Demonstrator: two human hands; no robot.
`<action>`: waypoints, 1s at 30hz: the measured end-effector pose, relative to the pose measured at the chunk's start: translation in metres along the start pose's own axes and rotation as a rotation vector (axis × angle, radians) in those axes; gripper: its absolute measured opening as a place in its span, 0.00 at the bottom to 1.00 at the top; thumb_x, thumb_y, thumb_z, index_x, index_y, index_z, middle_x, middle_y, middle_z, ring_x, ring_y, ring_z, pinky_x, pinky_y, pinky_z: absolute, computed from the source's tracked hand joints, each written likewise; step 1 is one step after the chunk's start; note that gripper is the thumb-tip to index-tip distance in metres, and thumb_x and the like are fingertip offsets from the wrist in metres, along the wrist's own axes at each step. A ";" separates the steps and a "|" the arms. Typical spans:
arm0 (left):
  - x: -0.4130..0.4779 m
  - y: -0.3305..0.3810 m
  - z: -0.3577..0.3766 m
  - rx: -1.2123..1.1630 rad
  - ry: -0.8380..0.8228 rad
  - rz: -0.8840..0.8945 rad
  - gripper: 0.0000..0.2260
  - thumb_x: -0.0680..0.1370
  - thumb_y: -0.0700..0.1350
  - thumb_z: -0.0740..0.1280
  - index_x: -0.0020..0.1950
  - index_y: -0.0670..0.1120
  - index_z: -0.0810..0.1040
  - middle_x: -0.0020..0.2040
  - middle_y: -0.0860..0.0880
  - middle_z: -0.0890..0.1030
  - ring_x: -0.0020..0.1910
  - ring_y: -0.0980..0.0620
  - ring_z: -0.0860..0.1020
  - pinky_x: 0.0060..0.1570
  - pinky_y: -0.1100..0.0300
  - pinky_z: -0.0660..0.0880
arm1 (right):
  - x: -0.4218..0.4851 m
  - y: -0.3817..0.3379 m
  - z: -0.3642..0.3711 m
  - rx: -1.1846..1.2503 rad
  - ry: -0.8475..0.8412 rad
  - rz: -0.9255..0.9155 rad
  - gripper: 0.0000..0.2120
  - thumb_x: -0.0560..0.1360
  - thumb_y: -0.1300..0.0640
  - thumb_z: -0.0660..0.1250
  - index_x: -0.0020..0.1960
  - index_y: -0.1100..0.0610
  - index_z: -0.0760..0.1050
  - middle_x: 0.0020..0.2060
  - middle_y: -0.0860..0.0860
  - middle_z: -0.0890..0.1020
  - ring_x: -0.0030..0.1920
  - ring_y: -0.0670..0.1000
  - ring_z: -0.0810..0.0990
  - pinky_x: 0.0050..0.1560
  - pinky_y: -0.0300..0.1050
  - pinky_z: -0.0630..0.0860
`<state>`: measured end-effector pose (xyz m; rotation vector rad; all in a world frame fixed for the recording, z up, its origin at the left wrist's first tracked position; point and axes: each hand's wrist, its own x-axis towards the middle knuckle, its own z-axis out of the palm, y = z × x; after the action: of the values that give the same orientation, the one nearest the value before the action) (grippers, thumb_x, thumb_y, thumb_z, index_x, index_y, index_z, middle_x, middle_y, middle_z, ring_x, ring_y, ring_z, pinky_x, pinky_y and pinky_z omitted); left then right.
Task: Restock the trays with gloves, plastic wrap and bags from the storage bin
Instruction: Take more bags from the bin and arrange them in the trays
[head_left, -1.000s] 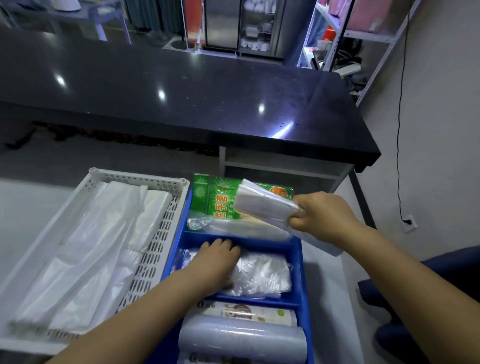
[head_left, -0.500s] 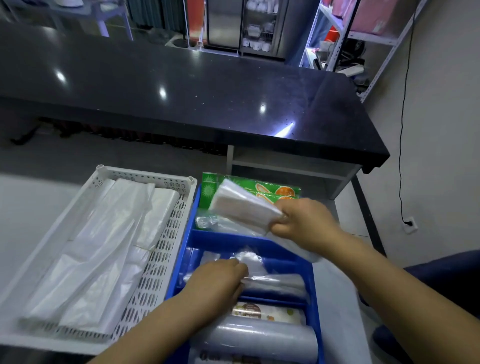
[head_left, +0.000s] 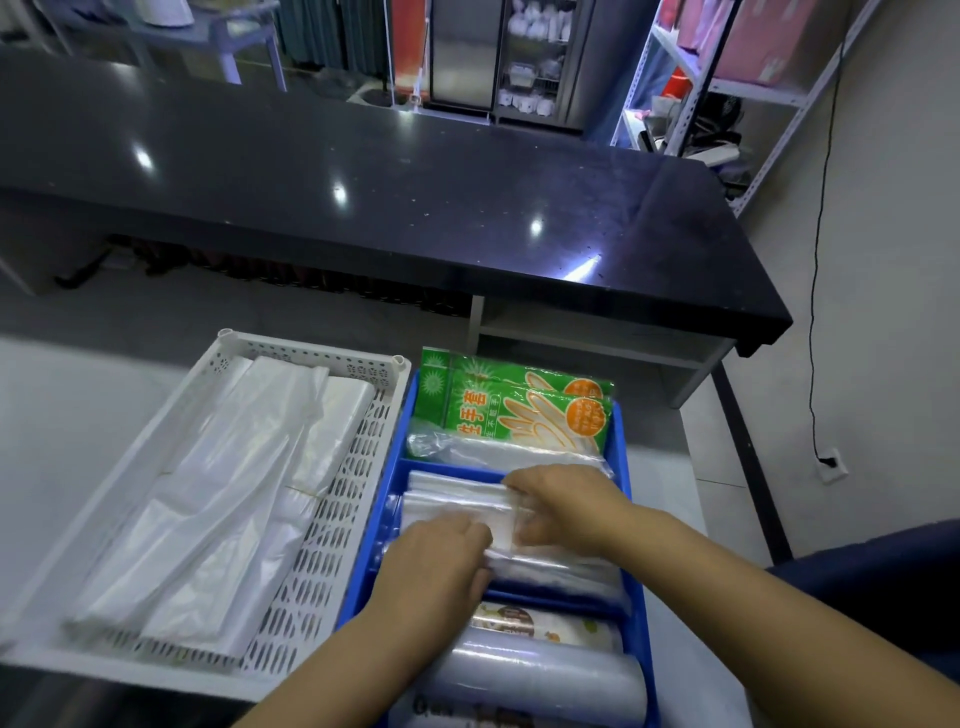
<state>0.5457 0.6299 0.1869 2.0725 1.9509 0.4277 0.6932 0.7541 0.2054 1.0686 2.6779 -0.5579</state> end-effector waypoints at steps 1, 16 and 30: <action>0.002 -0.001 -0.001 0.025 0.017 0.001 0.04 0.73 0.51 0.61 0.46 0.53 0.72 0.46 0.54 0.76 0.43 0.53 0.72 0.39 0.60 0.62 | -0.002 0.003 0.000 -0.008 0.047 0.000 0.16 0.68 0.45 0.68 0.54 0.44 0.72 0.50 0.45 0.80 0.50 0.50 0.77 0.45 0.45 0.72; 0.032 -0.012 -0.003 0.207 -0.079 0.094 0.26 0.75 0.53 0.62 0.72 0.49 0.59 0.74 0.49 0.61 0.72 0.50 0.58 0.71 0.54 0.52 | -0.034 0.021 0.004 0.036 0.333 0.067 0.11 0.77 0.52 0.62 0.59 0.49 0.77 0.56 0.44 0.77 0.54 0.46 0.75 0.52 0.41 0.76; 0.040 -0.020 -0.007 0.290 -0.109 0.112 0.24 0.71 0.50 0.67 0.65 0.50 0.67 0.62 0.50 0.71 0.61 0.48 0.69 0.59 0.56 0.65 | -0.046 0.026 0.025 -0.124 0.333 -0.015 0.20 0.74 0.45 0.65 0.63 0.51 0.72 0.59 0.49 0.77 0.58 0.50 0.73 0.59 0.46 0.71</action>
<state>0.5268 0.6711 0.1871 2.3342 1.9347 0.0514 0.7452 0.7326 0.1910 1.1990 2.9569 -0.2266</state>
